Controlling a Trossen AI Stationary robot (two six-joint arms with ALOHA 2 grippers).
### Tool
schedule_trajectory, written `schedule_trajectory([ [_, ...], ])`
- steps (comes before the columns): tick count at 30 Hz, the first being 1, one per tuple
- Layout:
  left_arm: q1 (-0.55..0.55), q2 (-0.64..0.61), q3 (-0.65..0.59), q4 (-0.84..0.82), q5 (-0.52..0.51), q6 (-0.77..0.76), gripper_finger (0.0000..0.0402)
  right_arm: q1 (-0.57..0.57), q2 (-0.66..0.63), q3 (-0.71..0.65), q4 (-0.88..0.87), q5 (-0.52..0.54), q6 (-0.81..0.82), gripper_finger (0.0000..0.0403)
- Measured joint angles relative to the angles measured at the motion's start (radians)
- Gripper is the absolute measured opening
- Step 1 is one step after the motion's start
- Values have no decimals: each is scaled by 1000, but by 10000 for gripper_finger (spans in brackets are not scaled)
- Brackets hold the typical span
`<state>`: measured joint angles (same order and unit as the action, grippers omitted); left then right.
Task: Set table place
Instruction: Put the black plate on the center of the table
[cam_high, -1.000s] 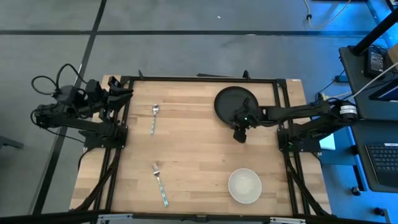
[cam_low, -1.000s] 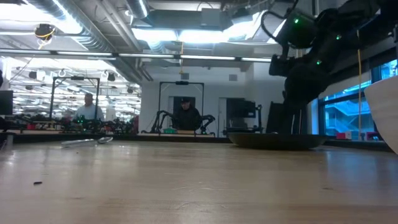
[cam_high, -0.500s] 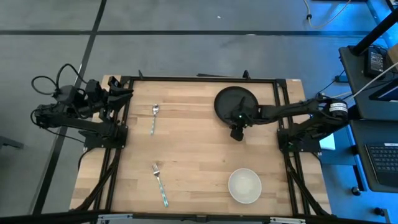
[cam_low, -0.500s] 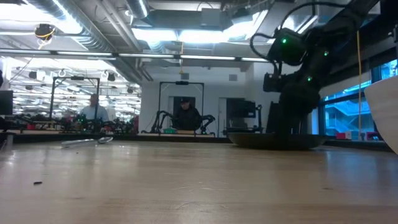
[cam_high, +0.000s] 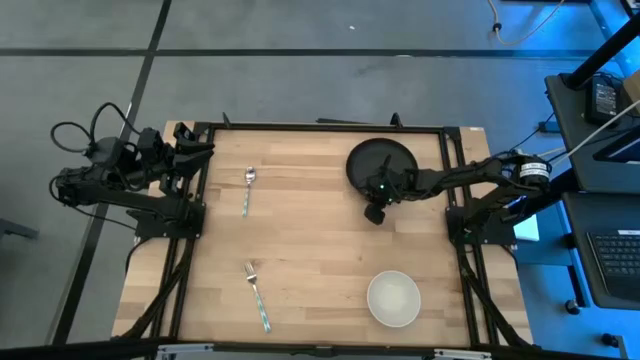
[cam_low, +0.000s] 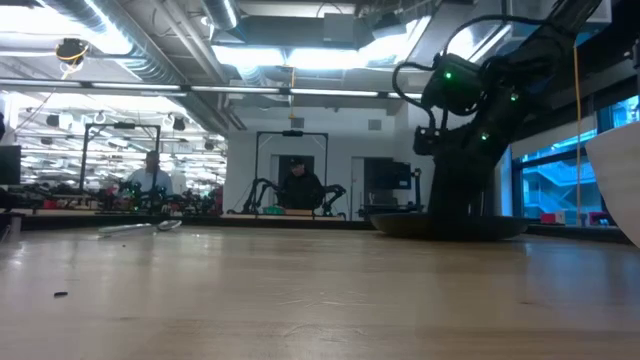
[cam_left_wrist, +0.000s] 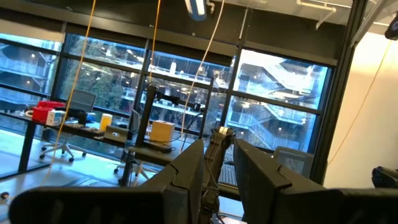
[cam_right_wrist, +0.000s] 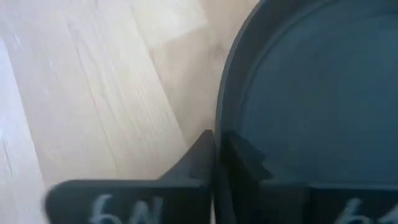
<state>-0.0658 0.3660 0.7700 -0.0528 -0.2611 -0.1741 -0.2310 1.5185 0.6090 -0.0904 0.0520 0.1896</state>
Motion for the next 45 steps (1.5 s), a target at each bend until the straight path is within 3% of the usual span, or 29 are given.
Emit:
schedule_trajectory([
  [8, 0, 0, 0, 0, -1, 0, 82, 0, -1, 66, -31, -11, 6, 18],
  [19, 0, 0, 0, 0, -2, 0, 82, 124, -2, 428, -218, -61, -206, 10],
  [24, 0, 0, 0, 0, -11, -2, 82, 206, -2, 524, -295, -89, -301, 9],
  [32, 0, 0, 0, 0, -11, -33, 82, 310, 20, 515, -335, -155, -326, 9],
  [40, 0, 13, 0, -33, -11, -107, 82, 413, 171, 514, -256, -183, -332, 9],
  [45, 0, 20, 0, -73, -13, -112, 82, 479, 266, 514, -237, -82, -333, 8],
])
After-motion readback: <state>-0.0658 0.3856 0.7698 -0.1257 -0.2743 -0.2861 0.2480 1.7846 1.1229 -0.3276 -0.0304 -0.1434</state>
